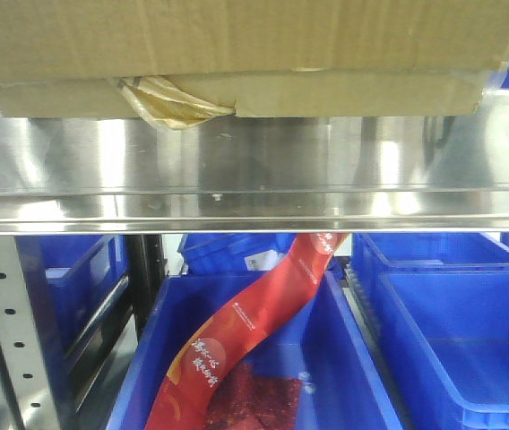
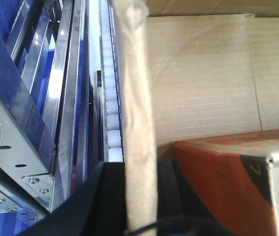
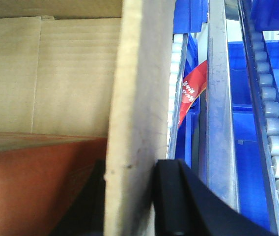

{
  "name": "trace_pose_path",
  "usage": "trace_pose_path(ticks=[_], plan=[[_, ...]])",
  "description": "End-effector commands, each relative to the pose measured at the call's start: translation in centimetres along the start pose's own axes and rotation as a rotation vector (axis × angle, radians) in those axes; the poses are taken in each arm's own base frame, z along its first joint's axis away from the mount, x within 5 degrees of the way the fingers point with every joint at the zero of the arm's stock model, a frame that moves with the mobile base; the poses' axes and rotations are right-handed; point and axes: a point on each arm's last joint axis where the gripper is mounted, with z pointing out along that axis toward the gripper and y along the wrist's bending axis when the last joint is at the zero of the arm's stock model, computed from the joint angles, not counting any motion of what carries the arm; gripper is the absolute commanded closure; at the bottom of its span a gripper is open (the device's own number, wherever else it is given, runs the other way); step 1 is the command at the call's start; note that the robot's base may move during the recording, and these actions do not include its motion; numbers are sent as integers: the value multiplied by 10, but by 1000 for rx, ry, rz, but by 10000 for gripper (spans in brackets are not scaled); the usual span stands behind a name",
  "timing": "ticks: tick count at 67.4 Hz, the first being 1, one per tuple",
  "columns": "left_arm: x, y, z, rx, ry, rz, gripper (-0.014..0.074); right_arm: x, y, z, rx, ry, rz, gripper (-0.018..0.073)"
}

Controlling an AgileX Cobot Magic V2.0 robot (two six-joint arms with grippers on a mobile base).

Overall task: Stack two boxes on right shelf middle
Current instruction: 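Drive to the metal shelf and raise the boxes above its middle level, then lower the boxes onto the shelf and open both grippers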

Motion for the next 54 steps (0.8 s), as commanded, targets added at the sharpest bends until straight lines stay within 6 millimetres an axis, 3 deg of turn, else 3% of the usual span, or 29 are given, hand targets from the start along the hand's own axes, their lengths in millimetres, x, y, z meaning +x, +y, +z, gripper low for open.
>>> trace_pose_path(ticks=[1, 27, 43, 49, 54], plan=[[-5, 1, -9, 15, -53, -1, 707, -9, -5, -3, 34, -88, -29, 721], [-7, -1, -12, 43, -73, -14, 707, -5, -4, -4, 21, -39, -3, 721], [-25, -1, -30, 79, -148, -40, 707, -29, 3, -27, -28, -155, 14, 714], [-32, -5, -25, 80, -154, -40, 707, -37, 5, -25, -32, -184, 10, 714], [-37, -11, -10, 77, -141, -35, 707, -41, 7, -11, -27, -169, 9, 714]])
